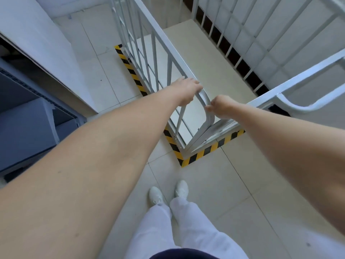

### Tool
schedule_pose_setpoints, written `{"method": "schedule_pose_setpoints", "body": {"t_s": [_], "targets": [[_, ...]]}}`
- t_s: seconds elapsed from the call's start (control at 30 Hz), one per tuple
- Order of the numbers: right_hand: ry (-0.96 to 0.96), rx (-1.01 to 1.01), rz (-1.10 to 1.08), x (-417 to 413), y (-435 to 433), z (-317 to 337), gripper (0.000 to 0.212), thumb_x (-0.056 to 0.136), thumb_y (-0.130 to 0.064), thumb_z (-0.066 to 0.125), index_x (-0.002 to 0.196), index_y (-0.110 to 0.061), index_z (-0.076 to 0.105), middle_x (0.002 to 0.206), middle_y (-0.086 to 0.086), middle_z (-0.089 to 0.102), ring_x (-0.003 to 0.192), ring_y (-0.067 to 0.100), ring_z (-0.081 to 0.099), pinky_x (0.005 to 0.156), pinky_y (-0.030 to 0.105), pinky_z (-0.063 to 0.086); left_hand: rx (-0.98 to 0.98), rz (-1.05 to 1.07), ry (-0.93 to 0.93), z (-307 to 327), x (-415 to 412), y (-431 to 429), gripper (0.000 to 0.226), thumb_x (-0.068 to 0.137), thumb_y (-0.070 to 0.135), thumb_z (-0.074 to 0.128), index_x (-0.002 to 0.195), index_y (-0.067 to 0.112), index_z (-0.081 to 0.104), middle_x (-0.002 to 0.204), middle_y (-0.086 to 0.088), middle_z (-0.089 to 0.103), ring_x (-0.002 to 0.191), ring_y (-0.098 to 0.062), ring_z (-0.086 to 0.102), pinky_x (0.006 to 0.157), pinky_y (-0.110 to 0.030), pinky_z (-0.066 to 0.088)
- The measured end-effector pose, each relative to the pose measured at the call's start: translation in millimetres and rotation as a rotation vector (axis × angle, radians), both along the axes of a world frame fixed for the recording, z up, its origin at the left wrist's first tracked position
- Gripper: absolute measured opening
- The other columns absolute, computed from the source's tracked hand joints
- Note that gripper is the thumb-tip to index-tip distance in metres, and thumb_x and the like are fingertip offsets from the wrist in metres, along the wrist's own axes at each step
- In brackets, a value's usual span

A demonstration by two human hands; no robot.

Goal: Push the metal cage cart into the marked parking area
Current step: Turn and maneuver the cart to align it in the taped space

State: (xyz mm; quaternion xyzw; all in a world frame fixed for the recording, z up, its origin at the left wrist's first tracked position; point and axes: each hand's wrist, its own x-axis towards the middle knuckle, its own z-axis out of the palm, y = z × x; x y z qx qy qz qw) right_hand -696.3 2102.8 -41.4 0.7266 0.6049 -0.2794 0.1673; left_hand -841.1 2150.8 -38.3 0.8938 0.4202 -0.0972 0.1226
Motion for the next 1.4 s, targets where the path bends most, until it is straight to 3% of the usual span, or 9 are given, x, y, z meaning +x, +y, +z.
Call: {"method": "schedule_pose_setpoints", "body": {"t_s": [0.13,0.27,0.4,0.53,0.7,0.8,0.93,1.23,1.4], "targets": [[0.072,-0.058,-0.078,3.9,13.4,-0.5,0.039,0.094,-0.04,0.052,0.085,-0.004,0.063,0.078,0.009,0.066,0.065,0.023,0.054,0.064,0.03,0.045,0.028,-0.083,0.025,-11.3,9.4,21.3,0.035,0.094,0.005,0.044,0.128,0.012,0.05,0.139,-0.007,0.046,0.131,-0.024,0.036,0.11,-0.04,0.027],[0.182,-0.125,-0.147,3.9,22.3,3.2,0.036,0.094,-0.033,0.056,0.101,0.0,0.067,0.091,0.013,0.074,0.077,0.024,0.069,0.078,0.033,0.058,-0.011,-0.04,-0.013,-12.2,10.5,38.3,0.032,0.095,0.01,0.048,0.126,0.013,0.055,0.129,-0.008,0.053,0.121,-0.028,0.046,0.097,-0.036,0.037],[0.16,-0.178,-0.194,-3.7,24.5,7.2,0.037,0.095,-0.031,0.055,0.109,0.001,0.066,0.095,0.014,0.074,0.082,0.023,0.07,0.075,0.031,0.058,-0.087,-0.046,-0.031,-11.2,7.4,44.6,0.027,0.091,0.01,0.053,0.116,0.015,0.061,0.119,-0.007,0.06,0.11,-0.032,0.056,0.087,-0.038,0.048],[0.132,-0.191,-0.268,-12.4,28.9,7.8,0.034,0.095,-0.031,0.056,0.106,-0.001,0.068,0.082,0.008,0.072,0.068,0.017,0.067,0.069,0.027,0.057,-0.05,-0.148,-0.025,-11.7,-0.2,53.4,0.02,0.089,0.007,0.052,0.104,0.015,0.063,0.11,-0.007,0.063,0.103,-0.031,0.059,0.07,-0.032,0.039],[0.096,-0.195,-0.349,-26.1,32.1,5.0,0.038,0.092,-0.037,0.058,0.101,-0.002,0.069,0.087,0.01,0.074,0.082,0.025,0.072,0.08,0.035,0.059,0.048,-0.284,0.041,0.6,-10.3,64.8,0.032,0.083,-0.002,0.045,0.095,0.021,0.065,0.085,0.0,0.053,0.087,-0.029,0.056,0.067,-0.029,0.038],[0.08,-0.197,-0.376,-34.5,34.2,2.4,0.038,0.091,-0.039,0.059,0.1,-0.004,0.07,0.087,0.01,0.075,0.086,0.027,0.072,0.083,0.038,0.058,0.077,-0.331,0.047,2.1,-15.3,70.7,0.034,0.08,-0.001,0.049,0.096,0.022,0.068,0.088,-0.002,0.06,0.096,-0.03,0.062,0.07,-0.028,0.036],[0.058,-0.227,-0.383,-46.7,39.7,3.4,0.037,0.091,-0.039,0.058,0.099,-0.004,0.069,0.085,0.009,0.075,0.087,0.026,0.072,0.083,0.036,0.058,0.065,-0.379,0.051,4.7,-23.7,78.9,0.031,0.079,0.001,0.051,0.094,0.022,0.068,0.102,-0.004,0.069,0.086,-0.028,0.058,0.068,-0.026,0.033],[-0.006,-0.235,-0.341,-40.9,36.9,7.9,0.034,0.094,-0.037,0.055,0.095,-0.005,0.068,0.071,0.002,0.07,0.061,0.016,0.06,0.057,0.024,0.046,0.024,-0.44,0.071,10.3,-13.3,76.6,0.028,0.074,0.002,0.058,0.091,0.02,0.072,0.103,-0.006,0.07,0.095,-0.031,0.065,0.07,-0.026,0.035],[0.035,-0.257,-0.356,-35.3,35.5,9.6,0.031,0.092,-0.037,0.057,0.094,-0.009,0.068,0.08,0.004,0.072,0.073,0.016,0.066,0.063,0.026,0.051,0.085,-0.451,0.062,6.6,-9.6,70.5,0.029,0.077,0.0,0.056,0.095,0.017,0.071,0.106,-0.009,0.068,0.097,-0.034,0.063,0.071,-0.03,0.038]]}}
